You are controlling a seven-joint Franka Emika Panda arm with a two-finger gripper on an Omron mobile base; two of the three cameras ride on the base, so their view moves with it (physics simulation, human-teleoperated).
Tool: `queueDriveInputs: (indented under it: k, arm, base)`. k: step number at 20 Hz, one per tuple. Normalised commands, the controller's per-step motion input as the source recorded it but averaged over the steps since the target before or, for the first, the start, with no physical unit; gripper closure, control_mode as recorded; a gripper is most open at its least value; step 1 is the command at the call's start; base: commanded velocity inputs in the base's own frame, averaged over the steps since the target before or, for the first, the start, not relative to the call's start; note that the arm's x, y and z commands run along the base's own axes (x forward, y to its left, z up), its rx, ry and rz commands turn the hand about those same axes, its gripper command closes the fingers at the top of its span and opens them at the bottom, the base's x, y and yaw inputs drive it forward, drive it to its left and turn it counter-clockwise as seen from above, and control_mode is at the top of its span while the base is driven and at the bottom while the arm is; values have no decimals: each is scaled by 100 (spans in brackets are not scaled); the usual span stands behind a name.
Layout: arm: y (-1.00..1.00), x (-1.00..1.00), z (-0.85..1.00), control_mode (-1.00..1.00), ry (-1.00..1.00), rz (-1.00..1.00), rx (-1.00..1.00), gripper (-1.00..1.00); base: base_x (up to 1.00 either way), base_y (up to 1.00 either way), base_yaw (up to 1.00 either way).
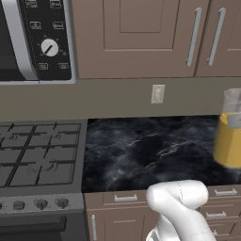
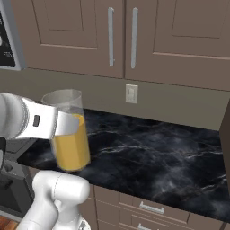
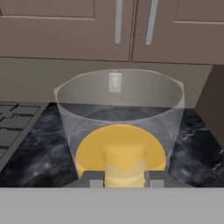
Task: Move the grapes and kebabs from the top shelf to the second highest shelf to make space. Then, place the pitcher from the counter on the cleared top shelf.
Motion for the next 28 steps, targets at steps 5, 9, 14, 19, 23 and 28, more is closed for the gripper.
queueDriveInputs:
  k: [5, 9, 14, 19, 23, 28]
  arm:
    - [0, 0, -3, -100, -10, 0, -1, 100]
    - [0, -6, 2, -100, 0, -4, 0, 100]
    - [0, 0, 0, 100, 0, 0, 0, 100]
    - [0, 0, 0, 100, 0, 0, 0, 100]
    - [0, 0, 0, 100, 0, 0, 0, 100]
    - [0, 0, 0, 100, 0, 0, 0, 100]
  base:
    - [0, 0, 0]
    - [0, 0, 0]
    - [-63, 0, -28]
    - [-45, -1, -51]
    - [-22, -15, -57]
    - [0, -23, -57]
